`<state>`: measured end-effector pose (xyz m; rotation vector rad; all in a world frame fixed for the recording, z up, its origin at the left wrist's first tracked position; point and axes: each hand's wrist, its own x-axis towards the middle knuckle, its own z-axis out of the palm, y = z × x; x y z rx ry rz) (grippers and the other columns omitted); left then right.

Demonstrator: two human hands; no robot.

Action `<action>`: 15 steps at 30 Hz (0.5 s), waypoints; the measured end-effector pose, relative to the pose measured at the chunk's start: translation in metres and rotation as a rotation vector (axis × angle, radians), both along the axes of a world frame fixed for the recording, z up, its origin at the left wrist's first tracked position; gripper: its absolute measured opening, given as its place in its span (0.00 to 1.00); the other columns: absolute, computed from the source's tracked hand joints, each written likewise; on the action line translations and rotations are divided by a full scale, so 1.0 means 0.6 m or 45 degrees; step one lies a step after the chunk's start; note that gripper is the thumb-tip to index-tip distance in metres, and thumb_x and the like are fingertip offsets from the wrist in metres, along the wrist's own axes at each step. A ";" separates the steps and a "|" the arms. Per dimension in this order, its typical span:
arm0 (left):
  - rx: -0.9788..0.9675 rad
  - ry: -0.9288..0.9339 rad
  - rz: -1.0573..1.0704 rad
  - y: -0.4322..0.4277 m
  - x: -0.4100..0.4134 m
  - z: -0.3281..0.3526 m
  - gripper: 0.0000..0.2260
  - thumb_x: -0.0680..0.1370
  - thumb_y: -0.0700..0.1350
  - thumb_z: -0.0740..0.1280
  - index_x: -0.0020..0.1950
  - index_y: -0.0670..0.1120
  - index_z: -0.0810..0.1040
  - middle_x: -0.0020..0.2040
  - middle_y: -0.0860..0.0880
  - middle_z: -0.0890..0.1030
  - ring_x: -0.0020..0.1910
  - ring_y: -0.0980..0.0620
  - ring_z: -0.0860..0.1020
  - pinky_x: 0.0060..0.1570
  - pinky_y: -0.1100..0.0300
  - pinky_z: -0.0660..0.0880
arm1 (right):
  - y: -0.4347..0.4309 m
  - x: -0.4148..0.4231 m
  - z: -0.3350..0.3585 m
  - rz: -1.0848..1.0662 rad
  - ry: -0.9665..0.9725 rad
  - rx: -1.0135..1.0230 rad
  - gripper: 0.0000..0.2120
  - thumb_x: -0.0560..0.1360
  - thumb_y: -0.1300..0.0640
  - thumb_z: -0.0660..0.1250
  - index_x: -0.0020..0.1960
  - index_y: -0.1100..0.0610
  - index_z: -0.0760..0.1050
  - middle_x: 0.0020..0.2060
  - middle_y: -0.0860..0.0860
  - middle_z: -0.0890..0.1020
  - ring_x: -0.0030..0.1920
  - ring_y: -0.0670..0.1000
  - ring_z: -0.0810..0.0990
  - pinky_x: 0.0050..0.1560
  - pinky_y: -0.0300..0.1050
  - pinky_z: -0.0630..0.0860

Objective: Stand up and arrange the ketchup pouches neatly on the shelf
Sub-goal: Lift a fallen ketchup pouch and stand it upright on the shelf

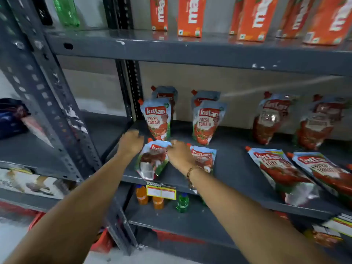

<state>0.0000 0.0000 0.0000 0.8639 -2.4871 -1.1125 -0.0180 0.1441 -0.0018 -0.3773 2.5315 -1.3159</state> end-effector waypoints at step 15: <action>1.005 -0.218 -0.007 -0.090 -0.039 -0.125 0.05 0.74 0.34 0.69 0.47 0.32 0.78 0.58 0.33 0.80 0.55 0.38 0.80 0.59 0.43 0.75 | -0.101 -0.074 -0.105 -0.721 -0.602 -0.430 0.13 0.75 0.60 0.62 0.54 0.67 0.78 0.52 0.57 0.83 0.52 0.58 0.81 0.51 0.50 0.79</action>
